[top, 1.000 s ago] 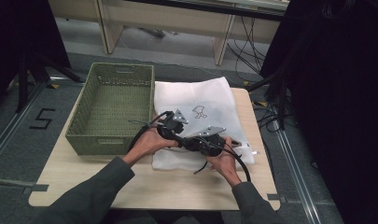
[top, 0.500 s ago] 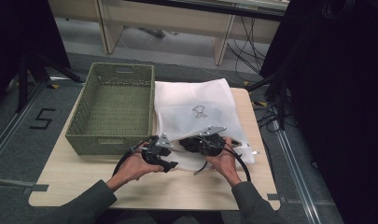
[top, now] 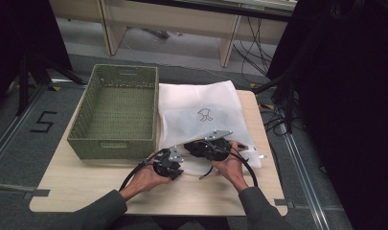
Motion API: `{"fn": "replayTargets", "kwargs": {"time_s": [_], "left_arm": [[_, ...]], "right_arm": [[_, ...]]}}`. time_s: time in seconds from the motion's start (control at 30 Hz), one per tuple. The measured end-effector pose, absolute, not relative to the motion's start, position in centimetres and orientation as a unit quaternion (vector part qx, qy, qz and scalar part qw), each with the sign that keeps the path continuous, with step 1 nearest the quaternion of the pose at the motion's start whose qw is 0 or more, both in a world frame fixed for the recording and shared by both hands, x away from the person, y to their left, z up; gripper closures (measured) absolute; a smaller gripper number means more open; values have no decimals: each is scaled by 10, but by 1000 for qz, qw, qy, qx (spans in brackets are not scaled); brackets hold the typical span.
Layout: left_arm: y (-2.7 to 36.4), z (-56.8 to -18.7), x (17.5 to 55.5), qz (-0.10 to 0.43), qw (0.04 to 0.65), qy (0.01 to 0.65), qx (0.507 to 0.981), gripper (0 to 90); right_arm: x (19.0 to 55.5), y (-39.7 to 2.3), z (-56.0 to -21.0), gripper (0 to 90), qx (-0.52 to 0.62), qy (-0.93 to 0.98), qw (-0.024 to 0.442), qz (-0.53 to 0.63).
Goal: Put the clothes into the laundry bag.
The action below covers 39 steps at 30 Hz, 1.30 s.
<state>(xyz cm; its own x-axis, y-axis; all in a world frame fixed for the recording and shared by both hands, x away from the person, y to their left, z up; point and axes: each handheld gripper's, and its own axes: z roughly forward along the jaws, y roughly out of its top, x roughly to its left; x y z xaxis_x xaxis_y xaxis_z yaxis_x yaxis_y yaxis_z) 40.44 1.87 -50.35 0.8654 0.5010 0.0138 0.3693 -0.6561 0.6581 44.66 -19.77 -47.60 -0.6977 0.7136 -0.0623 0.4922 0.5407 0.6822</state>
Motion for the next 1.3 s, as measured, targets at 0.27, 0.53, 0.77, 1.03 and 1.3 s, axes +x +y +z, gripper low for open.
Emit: {"fn": "replayTargets", "kwargs": {"time_s": [0.27,0.53,0.77,1.03,1.3], "left_arm": [[26,-498,385,63,310,196,928,859],[36,-499,374,48,314,206,926,857],[34,-499,372,48,315,212,924,857],[35,-499,373,47,312,211,925,849],[34,-499,373,44,316,217,923,837]], "right_arm": [[433,-199,-466,846,346,864,152,334],[430,-185,-479,853,342,874,157,308],[472,-175,-481,855,353,861,219,294],[473,-180,-471,697,358,859,185,314],[421,-209,-448,504,349,856,169,342]]}}
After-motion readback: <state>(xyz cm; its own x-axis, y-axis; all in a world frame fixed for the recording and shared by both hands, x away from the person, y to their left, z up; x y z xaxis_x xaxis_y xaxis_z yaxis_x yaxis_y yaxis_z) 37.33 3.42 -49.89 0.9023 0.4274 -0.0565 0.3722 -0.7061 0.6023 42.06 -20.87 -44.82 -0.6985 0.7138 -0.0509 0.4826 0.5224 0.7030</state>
